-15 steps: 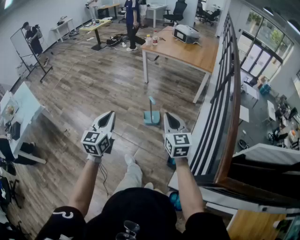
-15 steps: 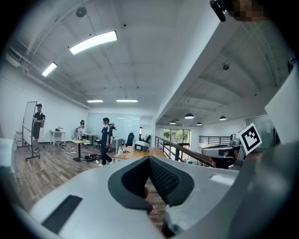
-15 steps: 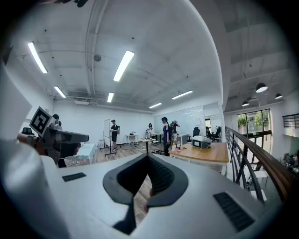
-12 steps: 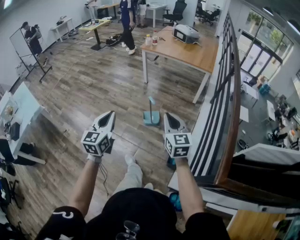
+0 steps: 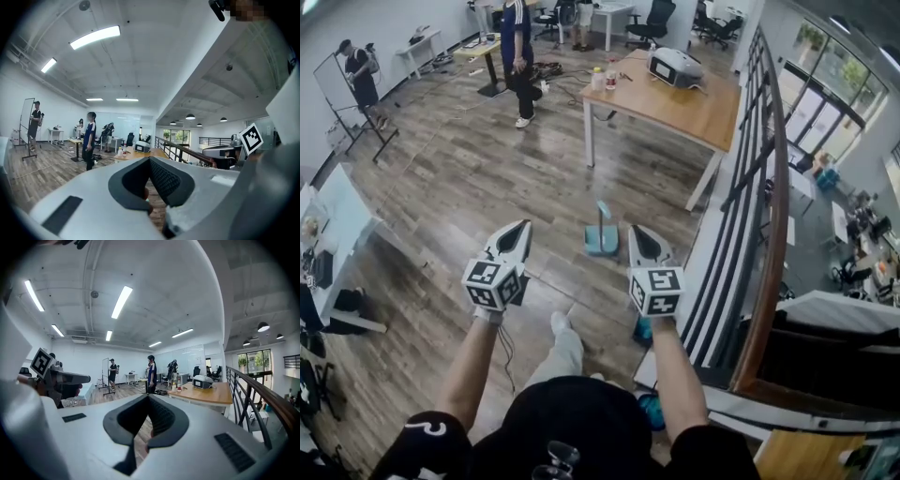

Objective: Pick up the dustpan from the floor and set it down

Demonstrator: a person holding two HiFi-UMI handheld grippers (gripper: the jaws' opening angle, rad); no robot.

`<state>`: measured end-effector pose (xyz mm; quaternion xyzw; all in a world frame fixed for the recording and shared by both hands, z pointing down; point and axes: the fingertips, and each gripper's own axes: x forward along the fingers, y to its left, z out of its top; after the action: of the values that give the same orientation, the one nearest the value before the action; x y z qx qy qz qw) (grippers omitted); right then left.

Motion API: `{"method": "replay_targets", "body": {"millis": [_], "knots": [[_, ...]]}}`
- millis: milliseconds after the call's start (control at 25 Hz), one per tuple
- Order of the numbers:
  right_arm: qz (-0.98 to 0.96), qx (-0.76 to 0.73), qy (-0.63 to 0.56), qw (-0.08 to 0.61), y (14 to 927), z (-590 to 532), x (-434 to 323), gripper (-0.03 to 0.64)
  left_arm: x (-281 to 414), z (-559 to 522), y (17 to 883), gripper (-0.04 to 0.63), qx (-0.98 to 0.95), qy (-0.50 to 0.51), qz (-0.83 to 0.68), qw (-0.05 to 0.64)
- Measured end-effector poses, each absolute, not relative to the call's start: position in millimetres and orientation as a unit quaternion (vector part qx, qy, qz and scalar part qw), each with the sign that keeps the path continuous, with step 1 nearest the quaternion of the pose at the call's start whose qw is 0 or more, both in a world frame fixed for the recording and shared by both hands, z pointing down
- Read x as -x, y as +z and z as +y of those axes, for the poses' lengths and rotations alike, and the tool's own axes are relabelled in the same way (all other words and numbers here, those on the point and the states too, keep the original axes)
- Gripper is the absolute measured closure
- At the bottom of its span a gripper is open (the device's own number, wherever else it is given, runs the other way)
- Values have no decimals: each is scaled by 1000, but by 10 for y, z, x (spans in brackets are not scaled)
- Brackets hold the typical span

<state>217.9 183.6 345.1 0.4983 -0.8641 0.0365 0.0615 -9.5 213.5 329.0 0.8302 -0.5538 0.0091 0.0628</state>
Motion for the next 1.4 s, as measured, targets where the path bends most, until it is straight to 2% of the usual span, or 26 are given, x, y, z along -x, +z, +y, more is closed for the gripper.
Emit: {"method": "replay_targets", "body": {"millis": [760, 800, 880, 1080, 1400], "knots": [[-862, -497, 44, 94, 3596, -152, -1355, 621, 719, -1, 3441, 600, -851, 12, -518, 91], [-862, -497, 45, 94, 3612, -225, -1318, 614, 753, -70, 3458, 601, -852, 14, -515, 92], [-861, -498, 46, 94, 3656, -363, -1250, 538, 808, -199, 3496, 600, -855, 17, -510, 94], [-858, -499, 57, 106, 3845, -701, -1104, 468, 900, -499, 3611, 600, -862, 24, -497, 101], [-853, -499, 62, 141, 4251, -1163, -1106, 419, 852, -906, 3865, 600, -866, 32, -486, 114]]}}
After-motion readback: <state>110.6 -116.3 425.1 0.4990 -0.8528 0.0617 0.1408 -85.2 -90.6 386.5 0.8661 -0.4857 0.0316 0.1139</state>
